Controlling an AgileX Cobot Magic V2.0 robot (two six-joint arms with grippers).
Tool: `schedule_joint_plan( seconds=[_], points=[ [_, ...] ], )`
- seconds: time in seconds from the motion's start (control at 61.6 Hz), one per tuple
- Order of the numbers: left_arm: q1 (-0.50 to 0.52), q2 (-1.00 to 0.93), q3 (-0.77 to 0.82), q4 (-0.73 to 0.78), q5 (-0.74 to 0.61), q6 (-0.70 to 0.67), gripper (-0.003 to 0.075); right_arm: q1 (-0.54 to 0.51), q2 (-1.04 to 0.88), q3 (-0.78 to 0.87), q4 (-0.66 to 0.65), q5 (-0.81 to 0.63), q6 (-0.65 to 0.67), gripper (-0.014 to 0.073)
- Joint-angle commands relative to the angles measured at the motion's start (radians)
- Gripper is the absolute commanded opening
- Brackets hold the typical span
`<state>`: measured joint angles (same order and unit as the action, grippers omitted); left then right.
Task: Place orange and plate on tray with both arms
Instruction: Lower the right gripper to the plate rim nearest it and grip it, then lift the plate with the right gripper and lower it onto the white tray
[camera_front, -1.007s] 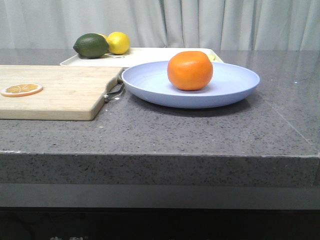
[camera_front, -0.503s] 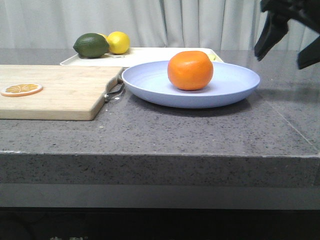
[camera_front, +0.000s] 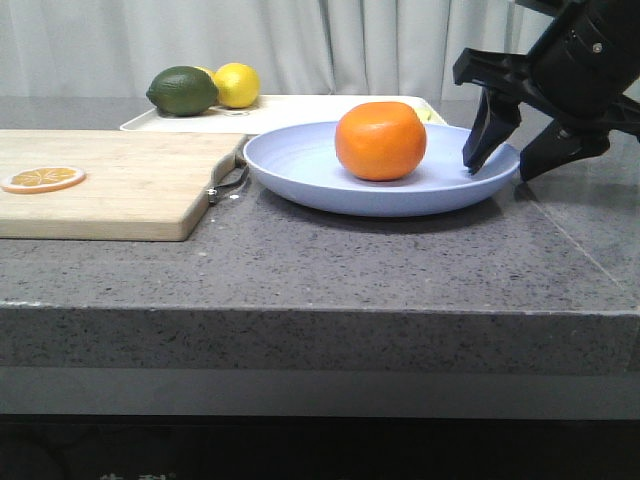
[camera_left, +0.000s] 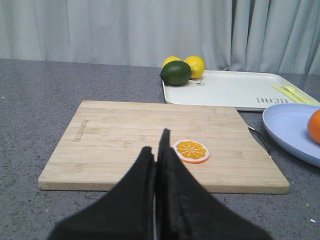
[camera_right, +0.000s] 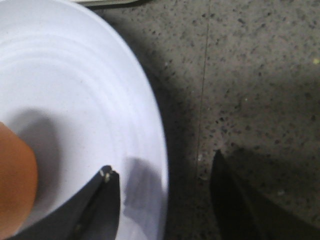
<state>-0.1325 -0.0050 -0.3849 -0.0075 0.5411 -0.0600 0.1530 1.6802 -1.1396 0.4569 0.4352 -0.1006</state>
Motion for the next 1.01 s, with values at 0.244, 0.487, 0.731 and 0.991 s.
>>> schedule_joint_plan(
  seconds=[0.244,0.487,0.731,0.991],
  points=[
    [0.002,-0.008,-0.024,-0.007,-0.086,-0.009,-0.0018,0.0,-0.037,-0.032,0.03,-0.029,-0.005,0.0041],
    [0.002,-0.008,-0.024,-0.007,-0.087,-0.009,-0.0018,0.0,-0.037,-0.032,0.085,-0.012,-0.005,-0.0062],
    [0.002,-0.008,-0.024,-0.007,-0.087,-0.009,-0.0018,-0.011,-0.037,-0.064,0.194,0.047,-0.005,-0.0062],
    [0.002,-0.008,-0.024,-0.007,-0.087,-0.009,-0.0018,-0.013,-0.034,-0.181,0.249,0.087,-0.005,-0.0062]
  ],
)
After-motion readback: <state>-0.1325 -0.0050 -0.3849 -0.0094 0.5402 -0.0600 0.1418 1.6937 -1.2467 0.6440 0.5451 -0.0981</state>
